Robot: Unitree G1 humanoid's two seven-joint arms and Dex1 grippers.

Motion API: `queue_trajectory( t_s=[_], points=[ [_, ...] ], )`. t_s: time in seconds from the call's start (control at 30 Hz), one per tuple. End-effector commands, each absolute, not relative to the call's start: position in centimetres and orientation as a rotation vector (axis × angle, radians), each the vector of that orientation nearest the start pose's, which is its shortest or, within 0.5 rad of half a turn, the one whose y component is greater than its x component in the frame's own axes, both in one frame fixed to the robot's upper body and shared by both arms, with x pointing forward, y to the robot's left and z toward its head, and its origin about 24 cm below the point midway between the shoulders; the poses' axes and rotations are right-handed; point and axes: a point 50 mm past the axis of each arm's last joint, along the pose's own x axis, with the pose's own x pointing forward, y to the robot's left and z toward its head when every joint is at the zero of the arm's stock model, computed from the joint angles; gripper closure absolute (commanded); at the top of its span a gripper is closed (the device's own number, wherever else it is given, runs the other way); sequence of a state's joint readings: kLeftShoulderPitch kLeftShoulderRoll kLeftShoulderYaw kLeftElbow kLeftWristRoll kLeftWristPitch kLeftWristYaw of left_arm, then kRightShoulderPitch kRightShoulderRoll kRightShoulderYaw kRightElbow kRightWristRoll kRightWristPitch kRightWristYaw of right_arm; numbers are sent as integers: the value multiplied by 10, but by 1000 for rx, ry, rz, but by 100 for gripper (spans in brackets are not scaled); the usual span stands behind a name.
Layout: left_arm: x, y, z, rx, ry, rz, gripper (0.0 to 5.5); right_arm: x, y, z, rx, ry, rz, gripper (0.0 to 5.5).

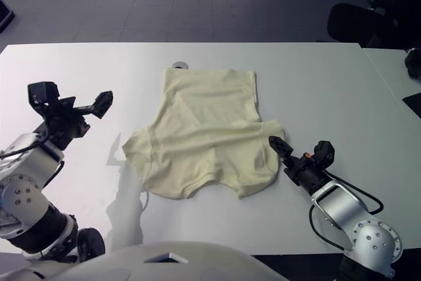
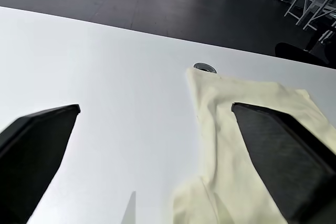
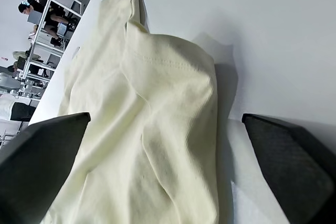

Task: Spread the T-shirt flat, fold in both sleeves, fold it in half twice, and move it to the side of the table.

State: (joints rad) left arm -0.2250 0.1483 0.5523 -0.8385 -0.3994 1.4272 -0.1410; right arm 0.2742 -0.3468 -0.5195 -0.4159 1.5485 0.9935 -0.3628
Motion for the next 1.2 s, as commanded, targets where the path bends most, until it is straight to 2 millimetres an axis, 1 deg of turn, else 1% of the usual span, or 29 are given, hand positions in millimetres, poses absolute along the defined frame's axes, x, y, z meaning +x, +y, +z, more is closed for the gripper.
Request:
queue_trajectory(
  t_s=[0.03,0.07,0.17,0.27,0.43,0.5,0.67,0.8,0.97,1.1,1.2],
  points=[
    [215,213,153,-210,293,-20,10,168,-234,65,888,634,-30,26],
    [215,212,152,-211,296,-22,10,169,-232,65,894,635,-30,34],
    [215,209,152,-211,300,-29,10,174,-231,62,896,644,-43,86],
    [216,209,153,-209,301,-29,10,177,-231,64,891,645,-45,136],
    [214,208,151,-212,310,-19,10,178,-235,65,867,657,-64,222],
    [213,208,150,-215,312,-13,10,179,-235,65,864,660,-65,248],
    [211,207,148,-220,312,-1,10,183,-235,68,847,662,-45,325],
    [209,205,147,-224,311,8,10,186,-235,71,831,663,-24,402],
    [205,205,144,-230,312,30,10,192,-232,80,777,649,30,475],
    [199,206,141,-234,315,62,10,195,-229,93,738,643,79,542],
    [195,206,140,-238,313,84,10,193,-227,99,692,663,107,549]
  ],
)
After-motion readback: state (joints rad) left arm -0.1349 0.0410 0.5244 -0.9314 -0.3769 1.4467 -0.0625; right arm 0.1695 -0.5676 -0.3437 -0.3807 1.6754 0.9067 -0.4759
